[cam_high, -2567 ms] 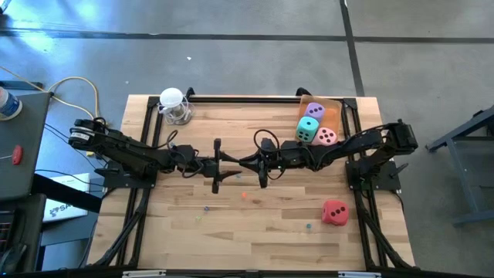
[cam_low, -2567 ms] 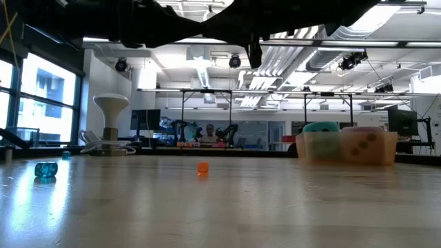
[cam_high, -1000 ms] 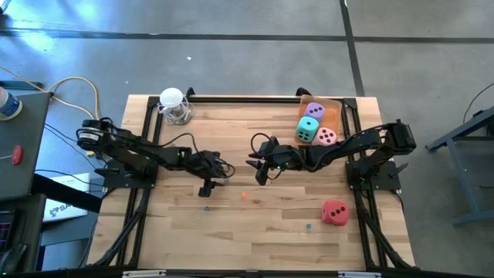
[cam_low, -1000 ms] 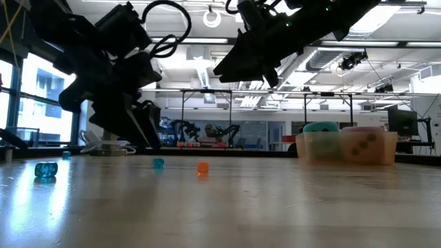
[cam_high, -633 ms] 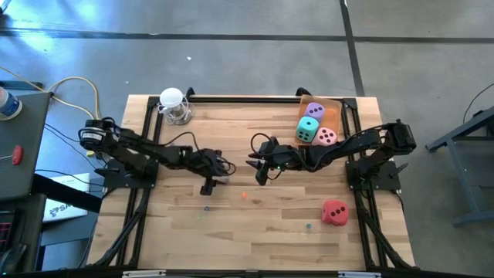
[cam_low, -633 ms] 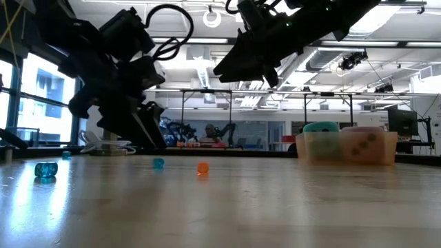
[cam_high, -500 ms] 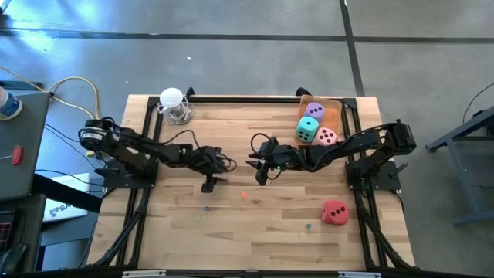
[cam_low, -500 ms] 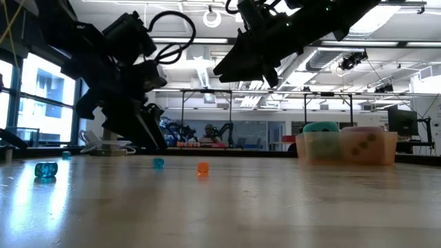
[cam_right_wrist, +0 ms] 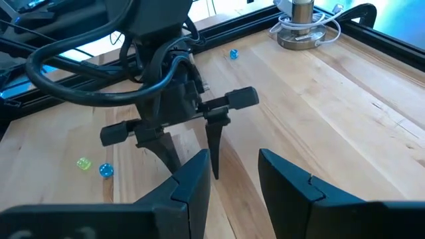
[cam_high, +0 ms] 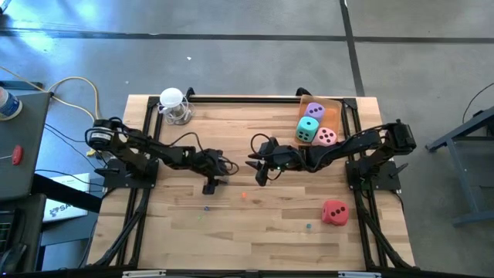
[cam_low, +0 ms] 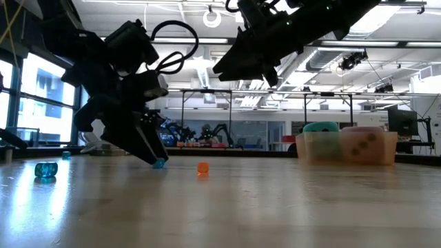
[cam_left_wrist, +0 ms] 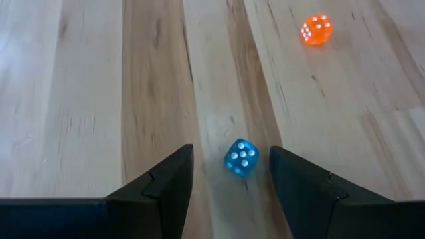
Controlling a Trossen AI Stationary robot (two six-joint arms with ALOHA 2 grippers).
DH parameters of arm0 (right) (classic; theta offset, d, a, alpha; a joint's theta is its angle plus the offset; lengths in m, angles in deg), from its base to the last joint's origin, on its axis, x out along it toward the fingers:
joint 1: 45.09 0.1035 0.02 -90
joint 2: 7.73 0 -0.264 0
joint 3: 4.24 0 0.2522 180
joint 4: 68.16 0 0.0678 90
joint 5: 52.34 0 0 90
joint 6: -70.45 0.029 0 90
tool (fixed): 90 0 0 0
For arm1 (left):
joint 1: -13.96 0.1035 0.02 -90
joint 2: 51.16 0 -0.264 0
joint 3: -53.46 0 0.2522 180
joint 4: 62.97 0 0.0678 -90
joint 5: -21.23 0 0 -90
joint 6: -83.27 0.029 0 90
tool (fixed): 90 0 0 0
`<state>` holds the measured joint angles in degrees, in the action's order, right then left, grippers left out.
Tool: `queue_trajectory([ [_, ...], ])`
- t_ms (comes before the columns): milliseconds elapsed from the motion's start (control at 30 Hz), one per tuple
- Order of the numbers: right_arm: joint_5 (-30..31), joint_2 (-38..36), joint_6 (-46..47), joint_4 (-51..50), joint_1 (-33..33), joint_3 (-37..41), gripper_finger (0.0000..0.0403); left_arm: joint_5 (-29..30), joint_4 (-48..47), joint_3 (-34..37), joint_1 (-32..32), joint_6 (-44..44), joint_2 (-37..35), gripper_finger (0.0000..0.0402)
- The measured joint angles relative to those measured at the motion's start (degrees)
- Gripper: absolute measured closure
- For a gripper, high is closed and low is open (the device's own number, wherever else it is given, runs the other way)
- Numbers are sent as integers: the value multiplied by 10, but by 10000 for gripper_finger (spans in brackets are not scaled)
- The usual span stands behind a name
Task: Pick & Place Dice
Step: Put the light blue small die into the orange bin
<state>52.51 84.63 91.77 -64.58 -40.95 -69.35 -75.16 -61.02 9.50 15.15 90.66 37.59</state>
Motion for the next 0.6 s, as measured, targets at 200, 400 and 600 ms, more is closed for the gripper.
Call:
queue_trajectory([
  [200, 0, 0, 0, 0, 0, 0, 284, -5, -2, 0, 0, -7, 0, 211],
  [400, 0, 0, 0, 0, 0, 0, 284, -2, 1, 0, -9, -5, 3, 230],
  [600, 0, 0, 0, 0, 0, 0, 284, 0, 2, 0, -11, -4, 3, 263],
])
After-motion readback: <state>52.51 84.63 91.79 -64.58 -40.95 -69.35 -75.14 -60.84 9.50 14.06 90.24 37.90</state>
